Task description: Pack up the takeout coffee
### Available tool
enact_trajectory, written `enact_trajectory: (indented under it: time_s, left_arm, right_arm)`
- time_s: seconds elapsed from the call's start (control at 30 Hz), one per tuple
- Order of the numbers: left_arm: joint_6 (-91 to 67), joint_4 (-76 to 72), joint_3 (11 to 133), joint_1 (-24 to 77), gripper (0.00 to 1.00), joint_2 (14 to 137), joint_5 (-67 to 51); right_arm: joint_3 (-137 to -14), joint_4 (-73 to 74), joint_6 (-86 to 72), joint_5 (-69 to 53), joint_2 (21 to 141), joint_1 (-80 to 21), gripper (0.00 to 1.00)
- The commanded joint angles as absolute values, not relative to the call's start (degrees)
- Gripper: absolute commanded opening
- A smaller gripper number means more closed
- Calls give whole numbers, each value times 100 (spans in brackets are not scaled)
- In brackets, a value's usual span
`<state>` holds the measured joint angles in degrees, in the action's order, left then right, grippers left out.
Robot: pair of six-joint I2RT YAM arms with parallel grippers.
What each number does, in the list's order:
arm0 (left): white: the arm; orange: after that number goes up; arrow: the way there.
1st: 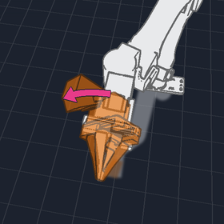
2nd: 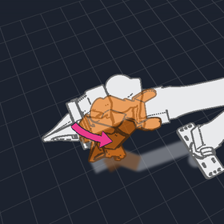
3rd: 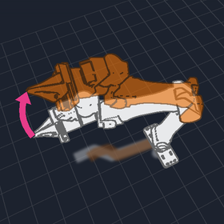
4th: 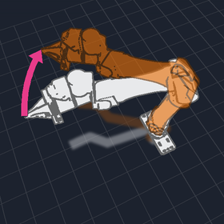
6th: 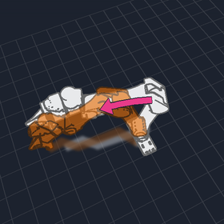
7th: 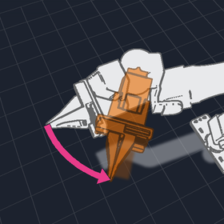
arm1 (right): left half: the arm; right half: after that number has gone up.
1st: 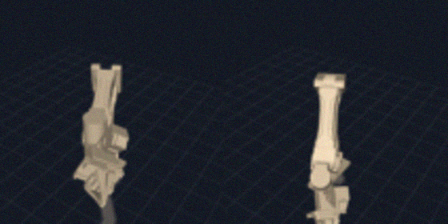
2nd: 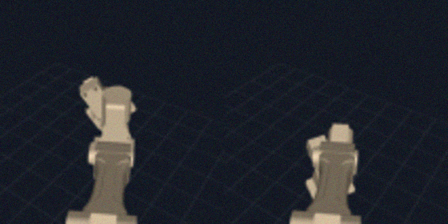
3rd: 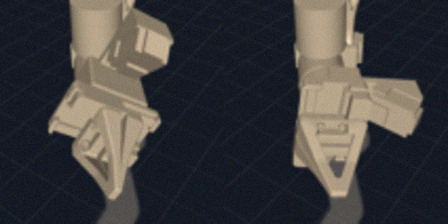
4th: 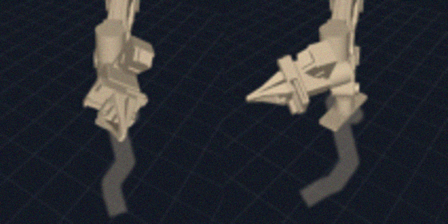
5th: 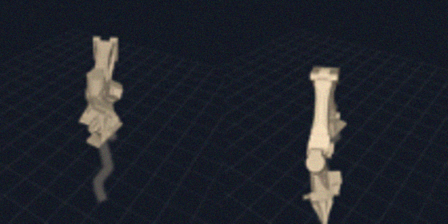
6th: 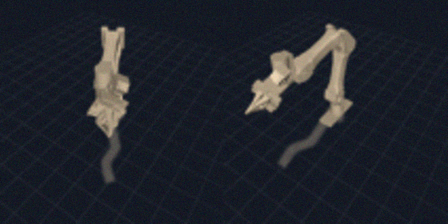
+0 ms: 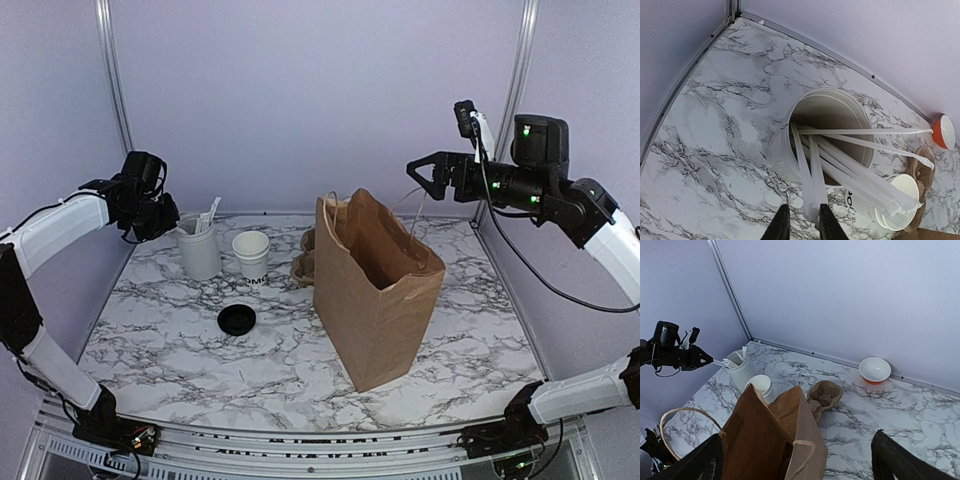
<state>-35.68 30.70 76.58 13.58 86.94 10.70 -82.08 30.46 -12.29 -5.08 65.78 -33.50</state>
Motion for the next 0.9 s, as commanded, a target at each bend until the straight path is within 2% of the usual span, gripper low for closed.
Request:
enact_trajectory:
  time_s: [0.0,0.2,0.43,0.87]
  left_arm:
    - [-3718,2865,7720,1320,22,8846,905]
    - [-3685,2847,7761,1318,20,8850,1020]
    - [-3613,2843,7778,1275,11,8884,1085]
    - [-3312,2854,8000,1245,4,8975,1222]
  right_arm:
    - [-8176,2988,-1292,-475,6484,-3296,100]
    - [-8174,2993,-1288,-474,6495,-3296,100]
    - [-8168,2971,-1306,-494,6530,-3299,100]
    - [-8186,2979,-1302,-519,6561,-3296,100]
